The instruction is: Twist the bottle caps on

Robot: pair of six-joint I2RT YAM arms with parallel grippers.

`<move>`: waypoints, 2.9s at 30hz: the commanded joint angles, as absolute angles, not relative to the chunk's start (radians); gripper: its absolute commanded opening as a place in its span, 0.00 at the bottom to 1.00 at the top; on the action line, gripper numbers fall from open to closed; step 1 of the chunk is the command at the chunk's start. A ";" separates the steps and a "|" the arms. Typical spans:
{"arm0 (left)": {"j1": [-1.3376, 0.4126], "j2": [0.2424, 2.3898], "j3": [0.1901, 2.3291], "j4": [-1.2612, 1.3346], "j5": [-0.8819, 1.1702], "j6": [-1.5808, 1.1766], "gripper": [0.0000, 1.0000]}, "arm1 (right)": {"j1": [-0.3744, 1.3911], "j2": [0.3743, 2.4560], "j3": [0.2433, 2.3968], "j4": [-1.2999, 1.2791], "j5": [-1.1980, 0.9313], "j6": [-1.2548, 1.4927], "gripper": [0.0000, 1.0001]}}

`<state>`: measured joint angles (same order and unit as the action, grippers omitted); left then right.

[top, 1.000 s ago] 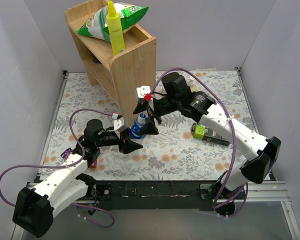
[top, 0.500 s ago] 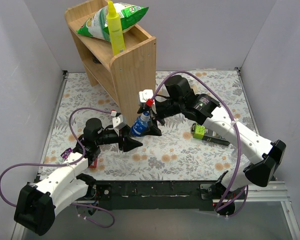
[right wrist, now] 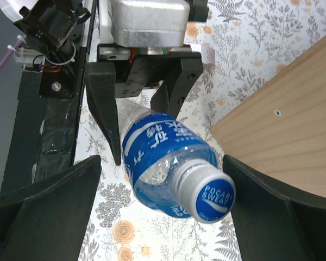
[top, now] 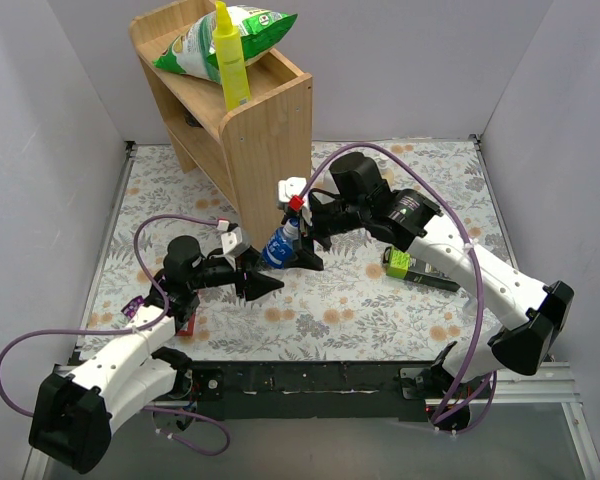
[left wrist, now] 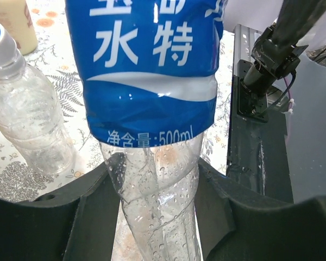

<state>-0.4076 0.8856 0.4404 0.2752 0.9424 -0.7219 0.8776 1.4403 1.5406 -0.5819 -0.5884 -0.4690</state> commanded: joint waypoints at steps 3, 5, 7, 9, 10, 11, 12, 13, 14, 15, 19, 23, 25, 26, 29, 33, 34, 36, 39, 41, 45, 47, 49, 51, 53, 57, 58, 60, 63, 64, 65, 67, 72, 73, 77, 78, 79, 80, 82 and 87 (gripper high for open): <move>-0.397 0.847 0.443 0.313 0.923 -0.704 0.00 | 0.885 1.440 1.558 -0.623 -0.557 -0.425 0.98; -0.397 0.842 0.443 0.295 0.913 -0.696 0.00 | 0.885 1.459 1.601 -0.676 -0.543 -0.425 0.98; -0.397 0.839 0.448 0.261 0.914 -0.649 0.00 | 0.879 1.473 1.643 -0.739 -0.514 -0.436 0.98; -0.397 0.836 0.449 0.190 0.931 -0.603 0.00 | 0.852 1.488 1.698 -0.836 -0.502 -0.446 0.98; -0.399 0.836 0.454 0.160 0.937 -0.551 0.00 | 0.838 1.491 1.713 -0.862 -0.494 -0.459 0.98; -0.397 0.833 0.459 0.097 0.943 -0.520 0.00 | 0.822 1.493 1.730 -0.892 -0.494 -0.468 0.98; -0.397 0.838 0.463 0.071 0.968 -0.497 0.00 | 0.793 1.493 1.758 -0.938 -0.497 -0.483 0.98; -0.397 0.844 0.477 0.030 0.983 -0.418 0.00 | 0.779 1.493 1.772 -0.963 -0.503 -0.529 0.97; -0.397 0.851 0.489 -0.082 0.994 -0.378 0.00 | 0.766 1.490 1.784 -0.986 -0.511 -0.573 0.97; -0.397 0.868 0.503 -0.125 1.014 -0.344 0.00 | 0.765 1.483 1.799 -1.036 -0.540 -0.624 0.96; -0.397 0.874 0.544 -0.232 1.032 -0.209 0.00 | 0.772 1.437 1.755 -1.094 -0.618 -0.905 0.95; -0.397 0.899 0.583 -0.302 1.042 -0.108 0.00 | 0.828 1.414 1.700 -1.094 -0.586 -1.147 0.89; -0.397 0.917 0.600 -0.321 1.052 -0.091 0.00 | 0.839 1.419 1.695 -1.079 -0.581 -1.187 0.86; -0.397 0.922 0.610 -0.331 1.055 -0.080 0.00 | 0.845 1.423 1.697 -1.074 -0.584 -1.215 0.86; -0.397 0.928 0.626 -0.347 1.060 -0.060 0.00 | 0.859 1.439 1.712 -1.092 -0.594 -1.265 0.83; -0.397 0.936 0.638 -0.371 1.068 -0.025 0.00 | 0.874 1.447 1.717 -1.098 -0.614 -1.311 0.77; -0.397 0.937 0.640 -0.373 1.068 -0.023 0.00 | 0.879 1.451 1.718 -1.104 -0.615 -1.322 0.74; -0.397 0.936 0.641 -0.373 1.069 -0.017 0.00 | 0.893 1.457 1.721 -1.137 -0.615 -1.350 0.72; -0.397 0.942 0.644 -0.373 1.066 -0.012 0.00 | 0.907 1.468 1.721 -1.172 -0.614 -1.391 0.67; -0.397 0.940 0.646 -0.371 1.068 -0.009 0.00 | 0.916 1.473 1.721 -1.187 -0.612 -1.423 0.64; -0.397 0.945 0.647 -0.373 1.068 -0.009 0.00 | 0.925 1.480 1.723 -1.177 -0.611 -1.430 0.58; -0.397 0.948 0.649 -0.371 1.068 -0.009 0.00 | 0.928 1.488 1.726 -1.167 -0.607 -1.427 0.54; -0.397 0.948 0.649 -0.373 1.068 -0.008 0.00 | 0.931 1.497 1.729 -1.161 -0.600 -1.420 0.49; -0.397 0.950 0.650 -0.371 1.068 -0.005 0.00 | 0.933 1.503 1.732 -1.151 -0.592 -1.392 0.44; -0.397 0.948 0.650 -0.368 1.068 -0.005 0.00 | 0.933 1.516 1.732 -1.129 -0.588 -1.362 0.36; -0.397 0.951 0.641 -0.345 1.060 -0.018 0.00 | 0.931 1.554 1.753 -1.101 -0.577 -1.212 0.26; -0.397 0.953 0.640 -0.333 1.057 -0.023 0.00 | 0.930 1.575 1.764 -1.098 -0.580 -1.136 0.22; -0.397 0.951 0.632 -0.319 1.040 -0.032 0.00 | 0.914 1.601 1.813 -1.088 -0.612 -1.037 0.19; -0.397 0.942 0.608 -0.281 1.002 -0.052 0.00 | 0.859 1.678 1.911 -1.098 -0.697 -0.811 0.15; -0.397 0.937 0.603 -0.259 0.991 -0.061 0.00 | 0.844 1.719 1.939 -1.103 -0.721 -0.751 0.14; -0.399 0.936 0.595 -0.249 0.979 -0.067 0.00 | 0.812 1.741 1.960 -1.106 -0.745 -0.630 0.13; -0.399 0.916 0.568 -0.189 0.925 -0.099 0.00 | 0.784 1.805 2.015 -1.123 -0.816 -0.517 0.10; -0.405 0.885 0.529 -0.107 0.818 -0.198 0.00 | 0.775 1.832 1.965 -1.075 -0.871 -0.211 0.07; -0.405 0.878 0.529 -0.109 0.799 -0.205 0.00 | 0.775 1.827 1.964 -1.075 -0.855 -0.186 0.06; -0.406 0.856 0.517 -0.158 0.790 -0.207 0.00 | 0.749 1.822 2.040 -1.109 -0.788 -0.196 0.37; -0.405 0.850 0.517 -0.173 0.795 -0.195 0.00 | 0.738 1.807 2.063 -1.111 -0.782 -0.234 0.49; -0.405 0.847 0.517 -0.219 0.805 -0.181 0.00 | 0.715 1.796 2.083 -1.112 -0.782 -0.273 0.52; -0.403 0.848 0.520 -0.242 0.830 -0.169 0.00 | 0.706 1.783 2.117 -1.123 -0.784 -0.313 0.55; -0.405 0.854 0.532 -0.322 0.865 -0.134 0.00 | 0.693 1.724 2.122 -1.144 -0.791 -0.493 0.58; -0.405 0.891 0.598 -0.456 0.988 -0.032 0.00 | 0.732 1.489 1.827 -1.181 -0.752 -0.992 0.59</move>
